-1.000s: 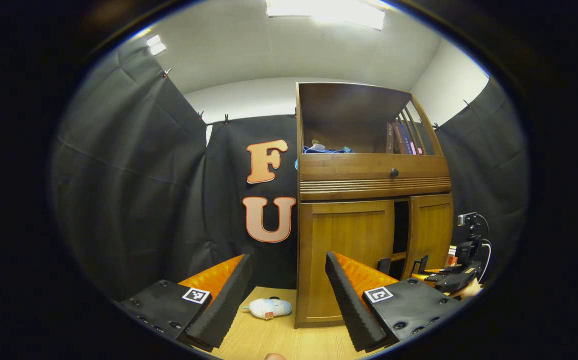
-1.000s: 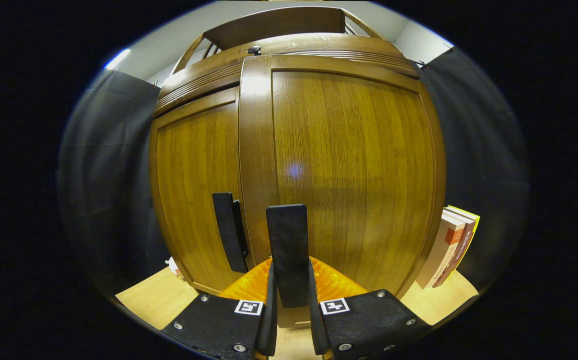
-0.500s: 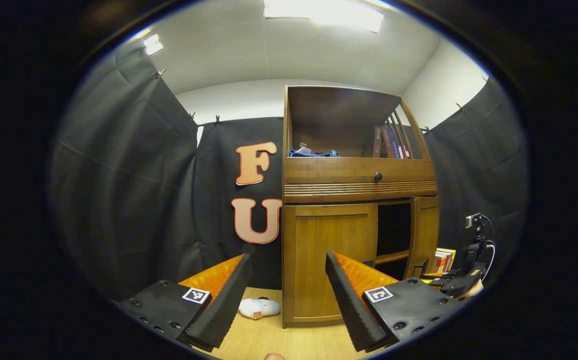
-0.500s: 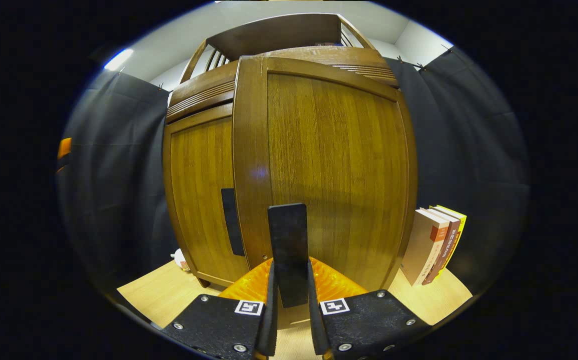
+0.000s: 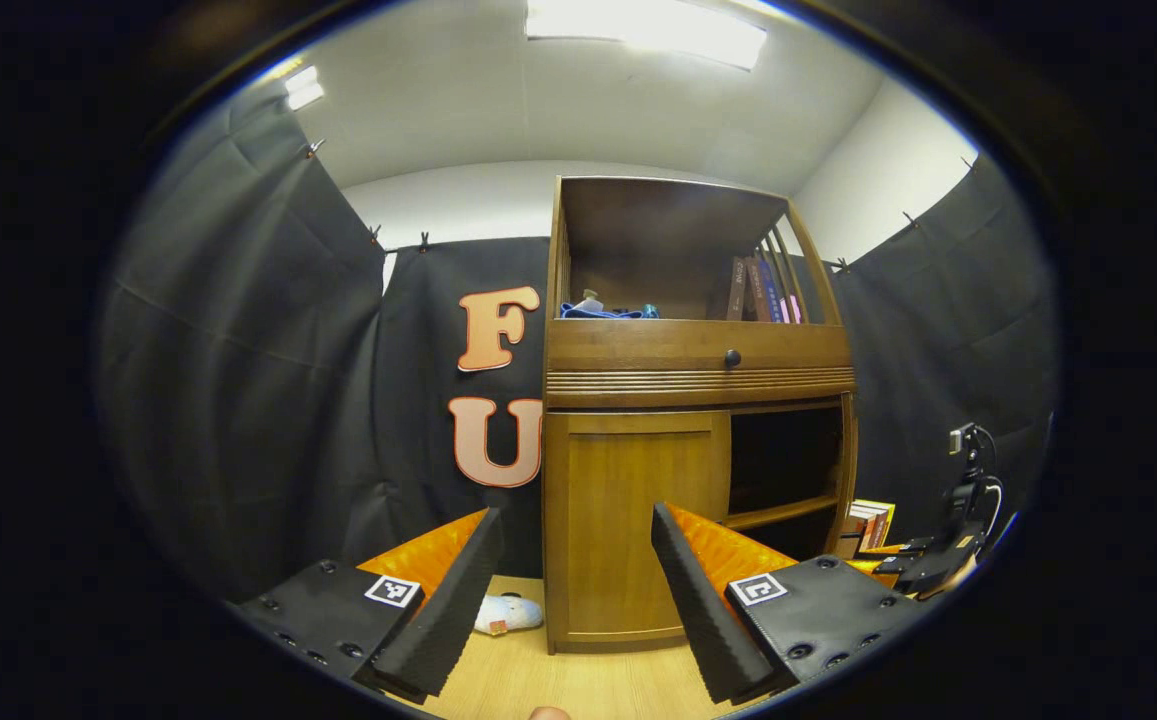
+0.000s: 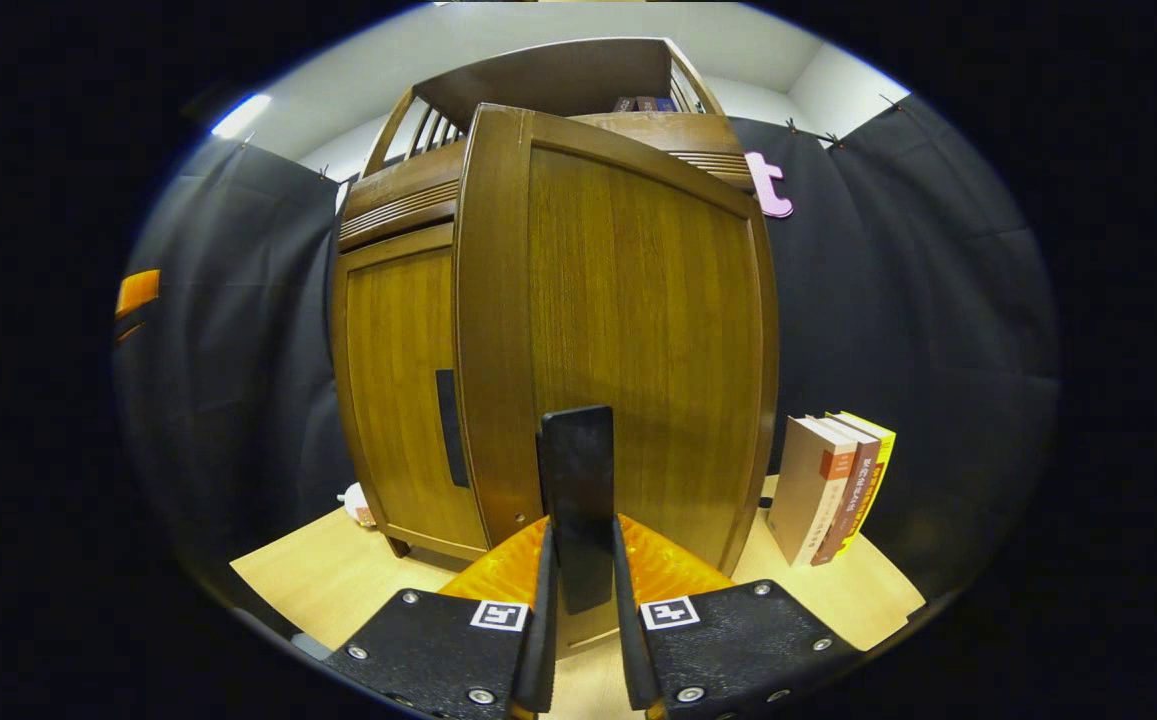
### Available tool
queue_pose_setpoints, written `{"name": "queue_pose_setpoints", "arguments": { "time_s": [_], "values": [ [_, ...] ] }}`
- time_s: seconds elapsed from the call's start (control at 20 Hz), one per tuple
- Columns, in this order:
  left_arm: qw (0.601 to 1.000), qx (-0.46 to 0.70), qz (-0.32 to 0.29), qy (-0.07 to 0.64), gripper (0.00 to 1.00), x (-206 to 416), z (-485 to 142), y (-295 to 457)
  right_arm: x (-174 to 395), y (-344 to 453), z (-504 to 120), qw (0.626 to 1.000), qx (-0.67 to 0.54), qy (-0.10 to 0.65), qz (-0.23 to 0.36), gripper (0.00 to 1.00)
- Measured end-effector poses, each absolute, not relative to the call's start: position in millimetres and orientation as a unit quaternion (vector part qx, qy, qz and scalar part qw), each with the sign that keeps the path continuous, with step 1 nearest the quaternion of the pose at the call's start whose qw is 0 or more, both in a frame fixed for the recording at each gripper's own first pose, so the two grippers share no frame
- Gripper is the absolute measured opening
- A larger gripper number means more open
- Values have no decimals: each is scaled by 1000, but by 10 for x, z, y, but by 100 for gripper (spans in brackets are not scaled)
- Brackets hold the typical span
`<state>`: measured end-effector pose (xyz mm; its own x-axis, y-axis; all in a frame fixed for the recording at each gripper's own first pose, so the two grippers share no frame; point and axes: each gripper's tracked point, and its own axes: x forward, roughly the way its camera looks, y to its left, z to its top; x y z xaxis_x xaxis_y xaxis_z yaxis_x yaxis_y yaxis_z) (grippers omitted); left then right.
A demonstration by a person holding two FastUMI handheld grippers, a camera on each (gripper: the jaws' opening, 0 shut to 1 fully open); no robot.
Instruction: Open the right door of the double-door shoe cabinet with the right hand, and open the left door with the left hand.
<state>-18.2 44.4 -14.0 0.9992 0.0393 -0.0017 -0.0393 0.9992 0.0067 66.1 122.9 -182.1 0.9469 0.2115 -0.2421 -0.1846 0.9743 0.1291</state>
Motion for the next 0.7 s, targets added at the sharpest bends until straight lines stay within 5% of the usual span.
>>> {"name": "queue_pose_setpoints", "arguments": {
  "time_s": [0.15,0.7],
  "values": [
    [1000,6,14,1,99,-221,-166,337,542,1070,-1809,985,57,130,96,27],
    [1000,-11,-13,6,96,-273,-252,64,240,483,-1794,989,36,131,57,10]
  ]
}}
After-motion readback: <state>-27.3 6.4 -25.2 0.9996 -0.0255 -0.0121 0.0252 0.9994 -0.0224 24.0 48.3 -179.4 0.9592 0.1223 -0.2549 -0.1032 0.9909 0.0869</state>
